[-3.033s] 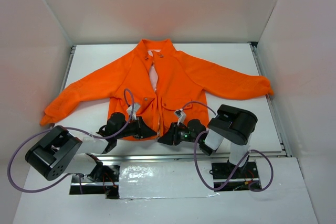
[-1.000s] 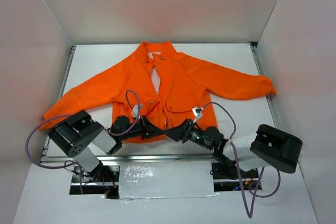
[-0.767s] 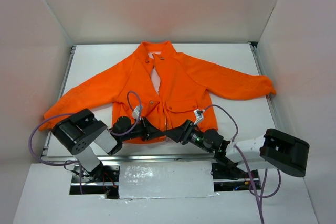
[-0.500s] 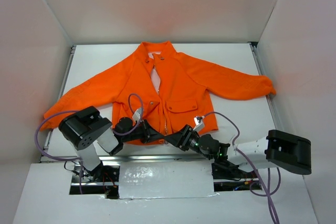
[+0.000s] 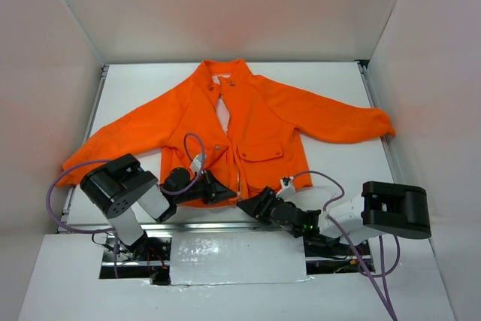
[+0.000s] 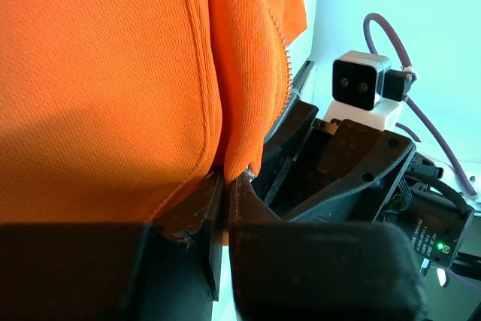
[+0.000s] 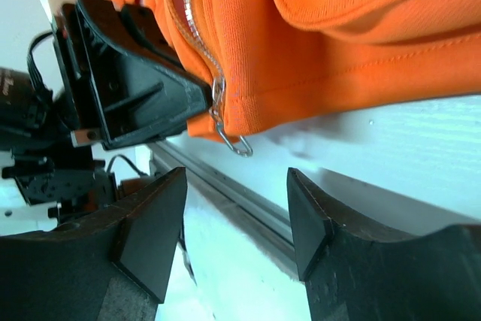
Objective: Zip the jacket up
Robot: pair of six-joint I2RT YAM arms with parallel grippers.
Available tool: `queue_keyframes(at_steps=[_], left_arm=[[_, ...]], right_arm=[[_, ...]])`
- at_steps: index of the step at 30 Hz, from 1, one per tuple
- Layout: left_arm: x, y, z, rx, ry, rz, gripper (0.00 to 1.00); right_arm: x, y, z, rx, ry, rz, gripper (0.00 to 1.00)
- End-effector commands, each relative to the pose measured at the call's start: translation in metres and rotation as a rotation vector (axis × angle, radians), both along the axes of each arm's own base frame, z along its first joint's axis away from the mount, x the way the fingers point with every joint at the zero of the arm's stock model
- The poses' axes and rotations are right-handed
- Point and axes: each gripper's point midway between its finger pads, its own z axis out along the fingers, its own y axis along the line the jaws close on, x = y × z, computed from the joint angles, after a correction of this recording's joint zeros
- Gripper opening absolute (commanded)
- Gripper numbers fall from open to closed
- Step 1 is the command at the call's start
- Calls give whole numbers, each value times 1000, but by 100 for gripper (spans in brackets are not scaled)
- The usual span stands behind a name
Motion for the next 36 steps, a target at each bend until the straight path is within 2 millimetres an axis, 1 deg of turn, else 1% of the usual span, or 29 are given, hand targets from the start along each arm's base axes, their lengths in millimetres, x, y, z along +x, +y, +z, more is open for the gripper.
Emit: queue_keyframes(at_steps=[1,2,4,5,7,8,12,15,20,22,28,29,32,36], left_arm=[[10,-16,80,-230,-288,-23,0],[9,-16,80,-229,-286,-23,0],[8,-16,78,-223,-282,-25,0],[8,-16,77,-221,-280,-23,0],[7,-16,77,-220,-283,-23,0],[7,-17,76,-219,-279,-25,0],[7,-18,78,-229,-281,-30,0],[6,-19,77,-227,-282,-33,0],[5,-18,75,-224,-279,-32,0],[6,-18,75,-220,-277,-31,0],[6,-18,73,-209,-280,-34,0],[6,-18,75,-216,-284,-33,0],[5,-18,74,-219,-277,-34,0],[4,-18,76,-233,-282,-36,0]], right_arm=[[8,-22,-12,-30,-30,-70,64],[10,-20,-5,-1,-46,-78,64],[9,-21,-6,-5,-60,-65,64],[10,-19,-3,14,-64,-64,64],[9,-18,-6,4,-70,-53,64],[8,-14,-1,31,-77,-41,64],[6,-9,6,67,-108,-11,63],[7,-7,12,86,-130,1,60],[10,-5,18,98,-163,-1,47],[11,-5,20,98,-168,0,46],[13,-9,14,78,-145,-24,41],[15,-11,9,56,-136,-35,40],[15,-12,4,40,-128,-42,36],[16,-12,2,40,-121,-47,26]])
